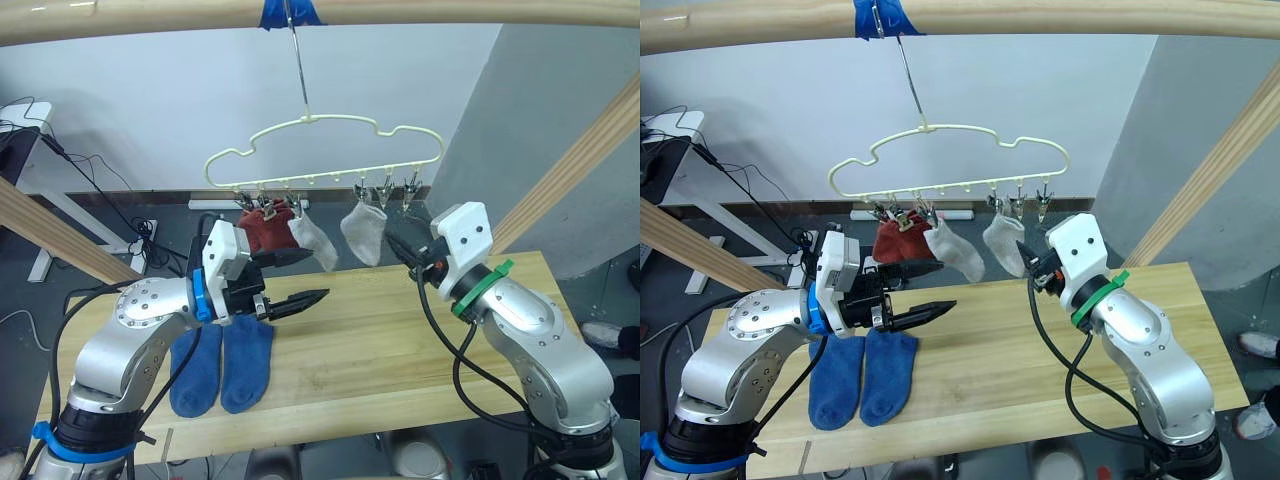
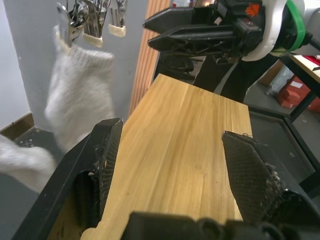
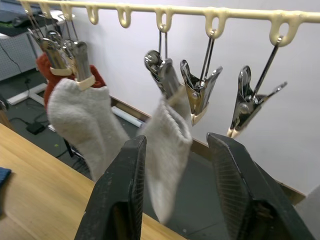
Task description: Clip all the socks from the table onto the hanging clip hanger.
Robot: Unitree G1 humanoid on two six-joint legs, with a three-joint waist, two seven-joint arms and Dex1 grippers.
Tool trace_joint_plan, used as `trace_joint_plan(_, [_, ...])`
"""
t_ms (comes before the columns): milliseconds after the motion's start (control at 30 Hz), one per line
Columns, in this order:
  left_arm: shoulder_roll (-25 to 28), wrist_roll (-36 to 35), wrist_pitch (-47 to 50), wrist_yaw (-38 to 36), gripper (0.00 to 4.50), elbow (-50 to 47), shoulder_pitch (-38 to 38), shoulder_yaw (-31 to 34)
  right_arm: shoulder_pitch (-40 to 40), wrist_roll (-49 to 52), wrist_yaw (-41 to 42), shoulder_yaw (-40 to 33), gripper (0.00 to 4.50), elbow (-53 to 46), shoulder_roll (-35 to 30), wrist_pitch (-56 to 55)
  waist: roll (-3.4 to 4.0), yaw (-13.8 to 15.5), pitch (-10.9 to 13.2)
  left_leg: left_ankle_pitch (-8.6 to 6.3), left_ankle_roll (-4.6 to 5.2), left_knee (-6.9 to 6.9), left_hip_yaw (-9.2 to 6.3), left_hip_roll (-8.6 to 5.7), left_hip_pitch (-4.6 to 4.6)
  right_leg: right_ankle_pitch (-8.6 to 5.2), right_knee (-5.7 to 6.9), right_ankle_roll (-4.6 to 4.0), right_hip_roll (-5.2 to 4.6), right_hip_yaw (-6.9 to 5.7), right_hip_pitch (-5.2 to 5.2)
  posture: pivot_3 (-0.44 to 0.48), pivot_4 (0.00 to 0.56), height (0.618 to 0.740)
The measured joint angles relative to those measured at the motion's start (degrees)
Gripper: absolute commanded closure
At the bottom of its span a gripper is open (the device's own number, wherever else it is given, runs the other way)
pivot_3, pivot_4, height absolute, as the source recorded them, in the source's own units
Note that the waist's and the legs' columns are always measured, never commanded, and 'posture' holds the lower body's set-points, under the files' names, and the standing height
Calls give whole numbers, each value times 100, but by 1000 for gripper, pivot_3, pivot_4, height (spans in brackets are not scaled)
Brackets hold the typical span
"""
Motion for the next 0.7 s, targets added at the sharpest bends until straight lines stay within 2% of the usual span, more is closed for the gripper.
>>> trace_joint_plan(200, [0,3,19,71,983,-1,-157,-2,-138,-122,-165,91,2319,143,263,37,0,-1,0,0,0,1,0,0,1,0,3,0,1,0,-1,-232,285,740])
trace_joint_plan(700, [-6,86,-26,-11,983,66,-410,-68,-929,-565,-499,304,2319,1243,842,-1,1,-6,1,0,0,2,-2,0,0,1,4,-1,-1,4,-3,-227,284,740])
